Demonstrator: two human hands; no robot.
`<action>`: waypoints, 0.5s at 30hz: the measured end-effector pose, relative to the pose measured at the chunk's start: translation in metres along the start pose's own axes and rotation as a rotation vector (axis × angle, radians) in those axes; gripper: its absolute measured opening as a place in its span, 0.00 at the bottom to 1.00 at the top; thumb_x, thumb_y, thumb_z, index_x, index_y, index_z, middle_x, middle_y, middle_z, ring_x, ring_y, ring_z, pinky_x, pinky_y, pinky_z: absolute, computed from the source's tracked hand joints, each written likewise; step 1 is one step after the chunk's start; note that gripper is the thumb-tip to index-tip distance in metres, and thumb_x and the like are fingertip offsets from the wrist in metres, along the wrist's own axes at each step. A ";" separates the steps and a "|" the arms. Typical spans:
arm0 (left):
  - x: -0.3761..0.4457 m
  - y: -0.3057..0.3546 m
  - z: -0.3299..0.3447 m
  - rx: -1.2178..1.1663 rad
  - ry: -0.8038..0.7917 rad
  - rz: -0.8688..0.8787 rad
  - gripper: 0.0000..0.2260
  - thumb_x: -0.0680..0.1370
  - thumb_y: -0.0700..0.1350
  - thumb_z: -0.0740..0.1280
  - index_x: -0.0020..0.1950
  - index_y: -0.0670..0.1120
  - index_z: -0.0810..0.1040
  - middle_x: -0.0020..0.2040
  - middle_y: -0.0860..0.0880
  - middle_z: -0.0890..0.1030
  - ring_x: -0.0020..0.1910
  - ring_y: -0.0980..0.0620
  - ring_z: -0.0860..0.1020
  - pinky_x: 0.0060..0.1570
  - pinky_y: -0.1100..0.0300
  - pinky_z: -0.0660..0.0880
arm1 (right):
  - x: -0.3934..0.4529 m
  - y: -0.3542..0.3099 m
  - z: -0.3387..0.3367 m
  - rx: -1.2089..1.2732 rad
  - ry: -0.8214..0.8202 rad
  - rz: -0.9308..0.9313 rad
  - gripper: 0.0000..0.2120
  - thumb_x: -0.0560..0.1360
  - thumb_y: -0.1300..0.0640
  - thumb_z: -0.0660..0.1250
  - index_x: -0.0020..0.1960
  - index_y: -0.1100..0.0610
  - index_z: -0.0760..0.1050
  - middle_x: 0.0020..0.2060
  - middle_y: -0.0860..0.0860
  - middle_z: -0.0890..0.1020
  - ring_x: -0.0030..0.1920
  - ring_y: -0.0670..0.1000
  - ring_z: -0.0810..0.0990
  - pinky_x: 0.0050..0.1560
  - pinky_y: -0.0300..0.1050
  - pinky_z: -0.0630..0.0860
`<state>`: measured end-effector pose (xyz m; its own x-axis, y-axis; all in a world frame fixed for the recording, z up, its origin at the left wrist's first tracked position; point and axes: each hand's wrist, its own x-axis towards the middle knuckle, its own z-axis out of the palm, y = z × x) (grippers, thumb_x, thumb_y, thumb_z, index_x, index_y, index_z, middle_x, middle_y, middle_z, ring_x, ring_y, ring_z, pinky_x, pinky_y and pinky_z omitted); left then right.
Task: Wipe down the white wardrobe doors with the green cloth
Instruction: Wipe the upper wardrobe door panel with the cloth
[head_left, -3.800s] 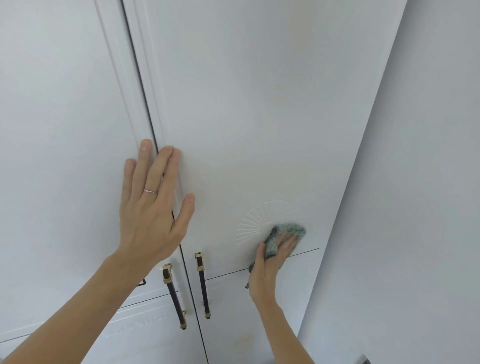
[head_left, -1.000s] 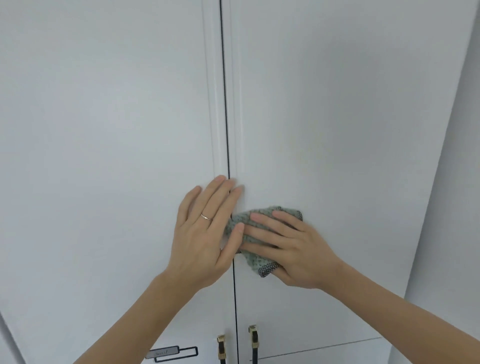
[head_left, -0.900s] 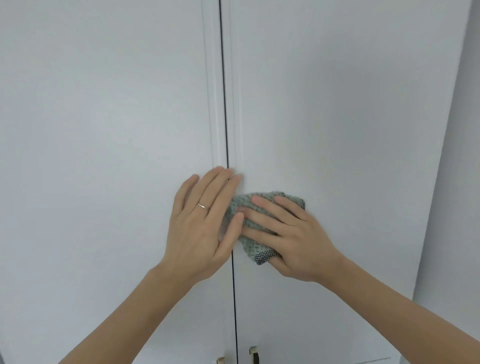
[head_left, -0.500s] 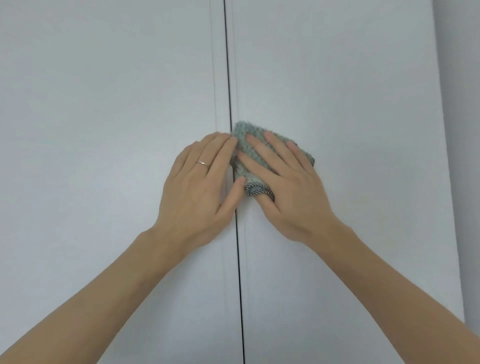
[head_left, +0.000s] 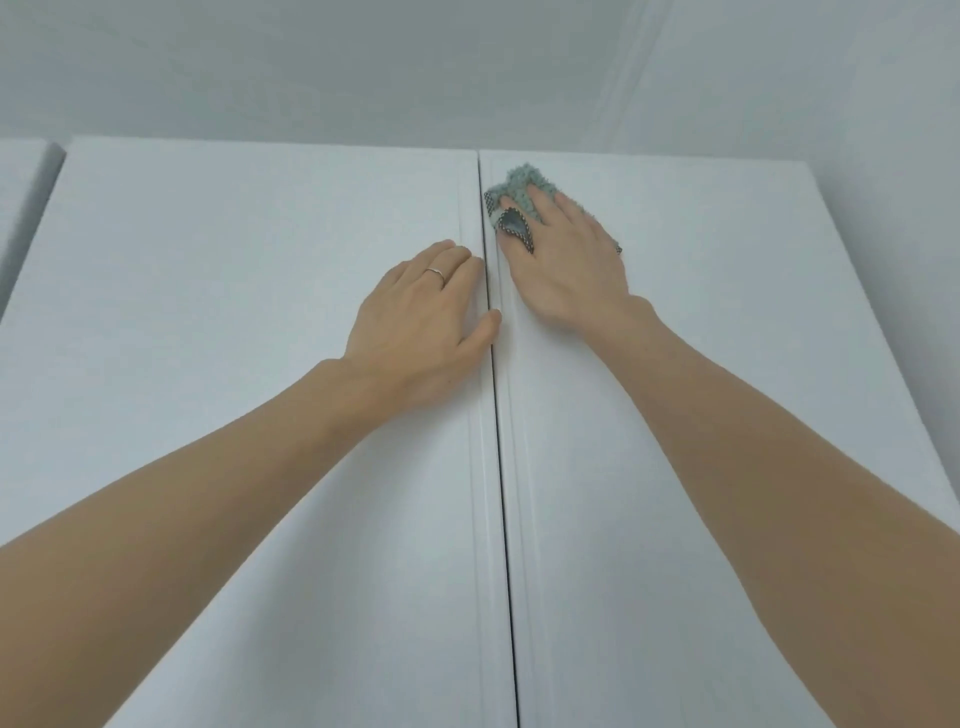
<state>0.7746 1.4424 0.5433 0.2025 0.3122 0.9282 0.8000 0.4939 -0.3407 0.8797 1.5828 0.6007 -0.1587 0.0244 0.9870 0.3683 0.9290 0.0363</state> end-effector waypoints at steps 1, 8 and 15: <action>0.008 -0.001 -0.002 0.014 -0.010 0.006 0.29 0.80 0.59 0.50 0.72 0.44 0.72 0.75 0.49 0.72 0.79 0.50 0.63 0.72 0.56 0.59 | 0.012 -0.001 -0.003 0.000 -0.005 0.008 0.26 0.86 0.43 0.47 0.83 0.44 0.53 0.83 0.45 0.53 0.82 0.49 0.48 0.82 0.50 0.44; 0.033 0.003 -0.004 0.125 -0.006 0.068 0.35 0.76 0.61 0.43 0.67 0.41 0.75 0.69 0.46 0.76 0.75 0.47 0.68 0.70 0.54 0.62 | 0.065 -0.006 -0.011 -0.017 -0.043 0.044 0.27 0.86 0.43 0.43 0.84 0.47 0.48 0.83 0.46 0.49 0.83 0.50 0.45 0.81 0.53 0.42; 0.031 0.016 0.001 0.072 -0.019 0.022 0.25 0.83 0.58 0.53 0.73 0.44 0.70 0.74 0.47 0.71 0.75 0.47 0.67 0.69 0.54 0.63 | 0.050 0.039 -0.020 -0.036 -0.062 0.044 0.27 0.85 0.41 0.43 0.83 0.42 0.45 0.83 0.43 0.46 0.82 0.47 0.42 0.81 0.51 0.39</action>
<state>0.7931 1.4613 0.5664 0.2085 0.3386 0.9175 0.7523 0.5439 -0.3717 0.9047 1.6126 0.6543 -0.1974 0.0888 0.9763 0.4085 0.9128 -0.0004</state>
